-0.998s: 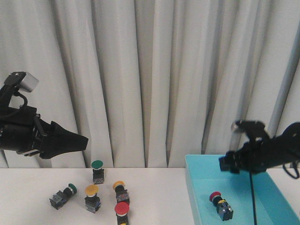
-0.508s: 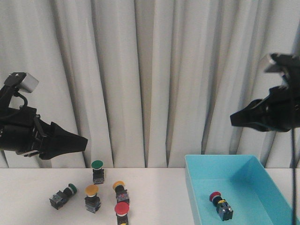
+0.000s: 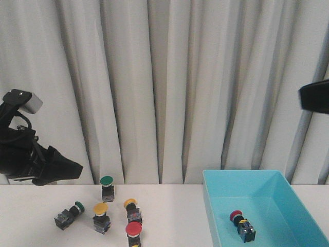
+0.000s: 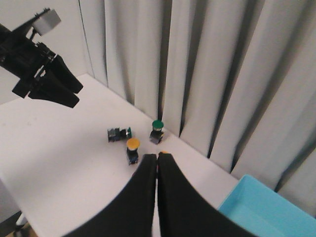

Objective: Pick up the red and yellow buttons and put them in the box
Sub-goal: 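Raise the right gripper out of the box and retract the left arm, then lower the left gripper onto the yellow-capped button and close on it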

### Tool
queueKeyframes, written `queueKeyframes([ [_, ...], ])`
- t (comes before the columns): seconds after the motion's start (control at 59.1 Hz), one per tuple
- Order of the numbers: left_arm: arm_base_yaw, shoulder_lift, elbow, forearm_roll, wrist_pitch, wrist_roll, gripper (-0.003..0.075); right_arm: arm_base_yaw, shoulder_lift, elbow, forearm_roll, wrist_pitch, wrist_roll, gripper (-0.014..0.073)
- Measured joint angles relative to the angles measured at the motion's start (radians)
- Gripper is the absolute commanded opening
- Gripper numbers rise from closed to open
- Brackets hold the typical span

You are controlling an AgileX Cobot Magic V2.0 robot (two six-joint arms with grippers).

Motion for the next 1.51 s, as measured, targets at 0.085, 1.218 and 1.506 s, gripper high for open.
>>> queueKeyframes([
  [0.085, 0.000, 0.000, 0.000, 0.048, -0.004, -0.031, 0.0377, 0.000, -0.102, 0.088, -0.005, -0.066, -0.009, -0.0004],
  [1.218, 0.000, 0.203, -0.479, 0.319, 0.144, -0.448, 0.0413, 0.000, -0.581, 0.926, -0.199, -0.365, 0.008, -0.0004],
  [1.506, 0.000, 0.244, -0.481, 0.241, 0.145, -0.450, 0.0414, 0.000, -0.581, 0.926, -0.200, -0.365, 0.008, -0.0004],
])
